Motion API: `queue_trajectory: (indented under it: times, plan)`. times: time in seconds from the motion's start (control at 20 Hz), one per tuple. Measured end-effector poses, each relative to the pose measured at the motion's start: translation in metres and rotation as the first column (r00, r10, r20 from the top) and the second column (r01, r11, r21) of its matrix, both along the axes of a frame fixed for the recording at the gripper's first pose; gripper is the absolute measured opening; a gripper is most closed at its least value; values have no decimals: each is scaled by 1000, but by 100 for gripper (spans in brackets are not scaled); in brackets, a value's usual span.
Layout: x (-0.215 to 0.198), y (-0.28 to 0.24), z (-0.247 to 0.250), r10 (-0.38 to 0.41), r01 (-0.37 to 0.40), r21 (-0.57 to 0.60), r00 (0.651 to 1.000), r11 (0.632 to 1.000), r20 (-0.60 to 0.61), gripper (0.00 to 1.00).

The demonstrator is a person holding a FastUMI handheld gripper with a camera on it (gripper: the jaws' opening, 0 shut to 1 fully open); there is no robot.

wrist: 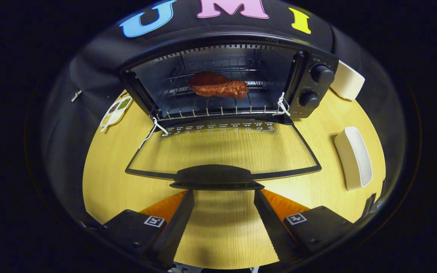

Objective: Open the toaster oven, put the food inside, and close the toaster oven door.

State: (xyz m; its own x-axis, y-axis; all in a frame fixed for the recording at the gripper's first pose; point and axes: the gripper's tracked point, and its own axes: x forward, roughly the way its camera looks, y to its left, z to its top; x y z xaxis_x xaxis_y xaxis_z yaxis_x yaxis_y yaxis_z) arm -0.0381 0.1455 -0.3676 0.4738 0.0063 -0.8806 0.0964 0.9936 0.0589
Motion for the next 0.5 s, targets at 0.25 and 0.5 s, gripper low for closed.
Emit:
queue_trajectory:
  times: [0.25,0.5]
  plan:
    - [11,2,31,4,-7,33,997,999,73,99]
    - [35,3,60,-19,11,57,990,998,142,99]
